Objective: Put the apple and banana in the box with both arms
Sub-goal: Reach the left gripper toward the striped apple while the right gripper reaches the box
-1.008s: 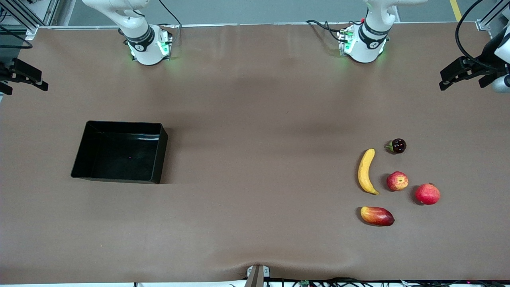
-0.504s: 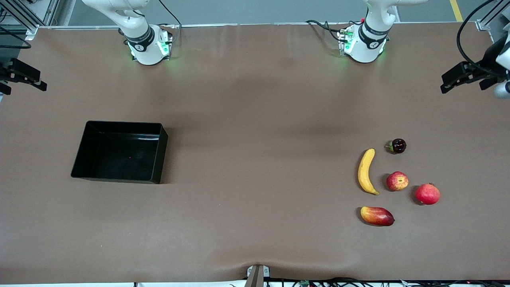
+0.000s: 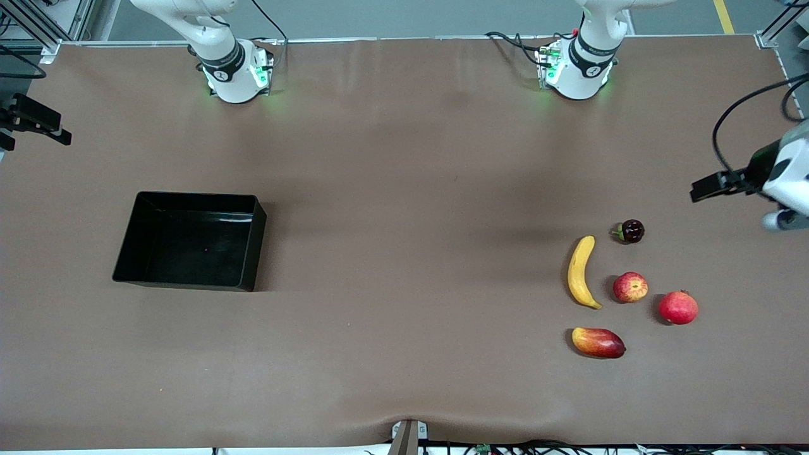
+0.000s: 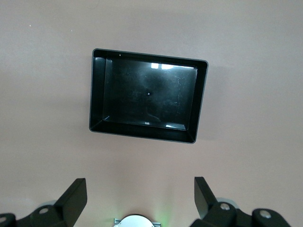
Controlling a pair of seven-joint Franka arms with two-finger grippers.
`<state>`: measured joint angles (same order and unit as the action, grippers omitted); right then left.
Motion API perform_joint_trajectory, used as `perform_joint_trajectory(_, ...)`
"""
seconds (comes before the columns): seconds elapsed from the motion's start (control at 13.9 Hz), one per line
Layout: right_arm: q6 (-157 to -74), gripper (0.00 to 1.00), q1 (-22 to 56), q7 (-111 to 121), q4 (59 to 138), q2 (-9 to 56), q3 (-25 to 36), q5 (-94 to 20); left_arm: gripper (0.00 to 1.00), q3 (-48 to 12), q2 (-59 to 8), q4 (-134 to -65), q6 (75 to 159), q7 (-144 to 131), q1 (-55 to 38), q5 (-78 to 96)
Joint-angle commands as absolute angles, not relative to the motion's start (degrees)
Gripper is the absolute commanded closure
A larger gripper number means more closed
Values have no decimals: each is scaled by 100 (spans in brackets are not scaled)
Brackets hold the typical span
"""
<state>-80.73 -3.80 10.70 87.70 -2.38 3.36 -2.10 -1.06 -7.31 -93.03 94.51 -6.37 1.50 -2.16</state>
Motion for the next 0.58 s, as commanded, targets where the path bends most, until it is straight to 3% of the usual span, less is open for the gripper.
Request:
perform_joint_trajectory(0.0, -8059, 0, -536, 1028, 8648, -149, 272, -132, 0, -114, -580, -10175, 10437, -615, 158, -281)
perform_joint_trajectory(0.22, -8156, 0, -589, 1028, 8640, 243, 281, -62, 0, -114, -729, -10932, 11922, -624, 202, -448)
perform_joint_trajectory(0.5, -8339, 0, -982, 1028, 8429, 1281, 272, 352, 0, -123, -1738, -10881, 13216, -563, 614, -457)
